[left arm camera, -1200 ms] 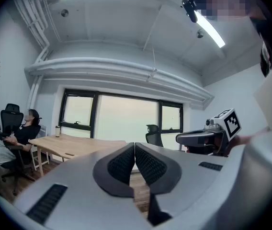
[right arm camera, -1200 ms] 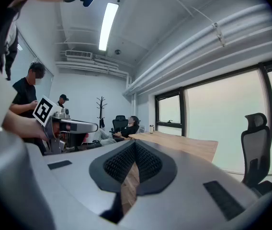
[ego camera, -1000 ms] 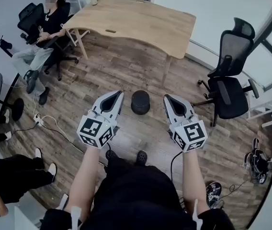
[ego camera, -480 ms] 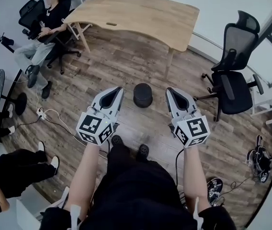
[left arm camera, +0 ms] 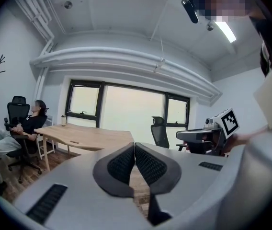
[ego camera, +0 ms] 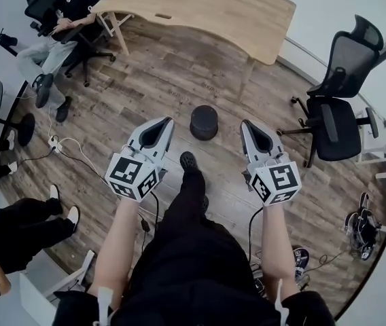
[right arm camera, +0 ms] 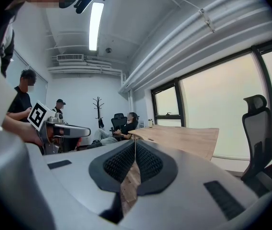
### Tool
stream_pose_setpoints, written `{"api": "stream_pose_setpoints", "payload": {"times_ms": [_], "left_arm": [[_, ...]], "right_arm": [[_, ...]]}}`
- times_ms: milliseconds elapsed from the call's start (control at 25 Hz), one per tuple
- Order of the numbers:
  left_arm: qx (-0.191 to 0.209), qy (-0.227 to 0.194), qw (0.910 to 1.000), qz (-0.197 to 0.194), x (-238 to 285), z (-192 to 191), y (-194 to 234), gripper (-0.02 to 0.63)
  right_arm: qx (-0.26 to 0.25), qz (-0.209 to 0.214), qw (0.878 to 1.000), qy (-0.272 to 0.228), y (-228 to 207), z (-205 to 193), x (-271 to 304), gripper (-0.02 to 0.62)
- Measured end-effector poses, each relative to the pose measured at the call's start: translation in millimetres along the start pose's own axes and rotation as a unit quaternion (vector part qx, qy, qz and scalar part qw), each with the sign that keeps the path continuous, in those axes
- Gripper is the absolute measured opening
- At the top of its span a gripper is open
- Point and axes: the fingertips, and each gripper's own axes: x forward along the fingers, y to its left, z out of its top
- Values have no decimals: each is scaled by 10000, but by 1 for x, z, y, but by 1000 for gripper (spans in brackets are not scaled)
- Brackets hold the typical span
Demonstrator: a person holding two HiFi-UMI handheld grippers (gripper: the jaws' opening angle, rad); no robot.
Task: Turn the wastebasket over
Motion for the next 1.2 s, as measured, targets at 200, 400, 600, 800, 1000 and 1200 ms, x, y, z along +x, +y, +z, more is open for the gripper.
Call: {"api": "stream_pose_setpoints", "payload": {"times_ms": [200, 400, 600, 800, 1000, 1200], "left_arm": [[-163, 37, 9998, 52, 21, -6, 24, 19], [-300, 12, 9995, 135, 60, -4, 54, 19], [-535, 53, 9983, 240, 97, -5, 104, 19], [-712, 75, 9971, 264, 137, -4, 153, 20], [-842, 139, 9957, 348, 166, -4, 174, 18], [-1020, 171, 9912, 821, 193, -14, 199, 20]], "right_arm": [[15, 9, 9999, 134, -11, -2, 26, 32], [-46, 129, 9994, 330, -34, 1, 68, 32], [-144, 209, 9978, 609, -54, 6, 130, 32], [-286, 268, 9965, 734, -70, 20, 186, 32], [-230, 433, 9944, 939, -88, 20, 225, 32], [-384, 957, 9878, 1164, -107, 13, 273, 32]]}}
